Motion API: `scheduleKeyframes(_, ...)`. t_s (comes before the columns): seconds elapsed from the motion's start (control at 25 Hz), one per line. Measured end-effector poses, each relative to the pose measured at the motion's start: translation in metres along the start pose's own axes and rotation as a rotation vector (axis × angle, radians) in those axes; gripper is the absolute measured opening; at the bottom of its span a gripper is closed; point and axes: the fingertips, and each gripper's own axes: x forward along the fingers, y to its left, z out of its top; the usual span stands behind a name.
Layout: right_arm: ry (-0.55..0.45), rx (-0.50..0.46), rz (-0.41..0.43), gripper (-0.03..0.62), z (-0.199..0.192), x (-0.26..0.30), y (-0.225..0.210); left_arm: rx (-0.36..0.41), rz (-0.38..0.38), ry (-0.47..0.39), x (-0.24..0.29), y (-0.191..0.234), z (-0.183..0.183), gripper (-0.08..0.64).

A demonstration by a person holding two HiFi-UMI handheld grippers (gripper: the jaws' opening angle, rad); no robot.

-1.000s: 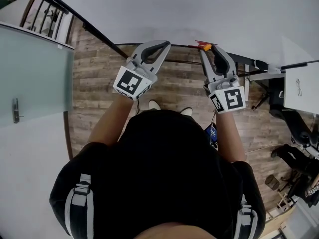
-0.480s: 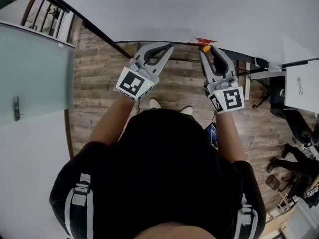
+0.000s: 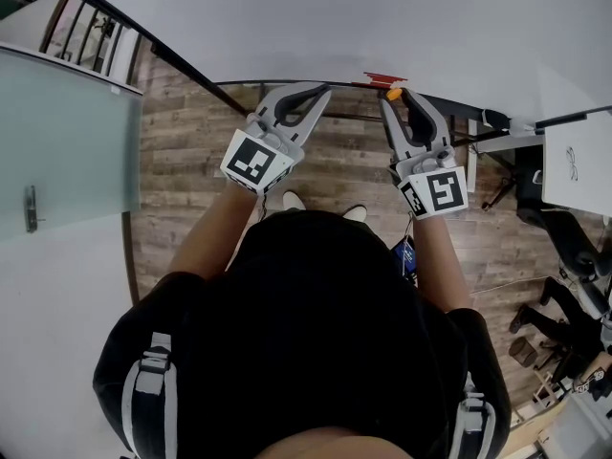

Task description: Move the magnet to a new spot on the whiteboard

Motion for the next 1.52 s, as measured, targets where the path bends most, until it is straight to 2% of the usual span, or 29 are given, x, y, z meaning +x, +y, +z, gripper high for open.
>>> scheduleKeyframes(0.6, -0.026, 0.007, 0.008, 0.12, 0.006, -0.035, -0.051, -0.019, 0.052, 0.016, 0.045, -0.036, 0.002, 0.005)
scheduleKeyframes(0.92, -0.029, 0.015, 0.028, 0.12, 0.001, -0.032, -0.05, -0.027, 0.067, 0.031, 0.047, -0.041, -0.001, 0.005)
scheduleKeyframes(1.28, -0.006, 0.003, -0.006, 0.12, -0.009, 0.015, -0.015, -0.015, 0.044, 0.028, 0.017, 0.011, -0.016, 0.005)
scheduleKeyframes(1.52, 0.009, -0.02, -0.023, 0.12, -0.01, 0.072, 0.032, -0.017, 0.02, 0.029, -0.021, 0.065, -0.025, 0.005)
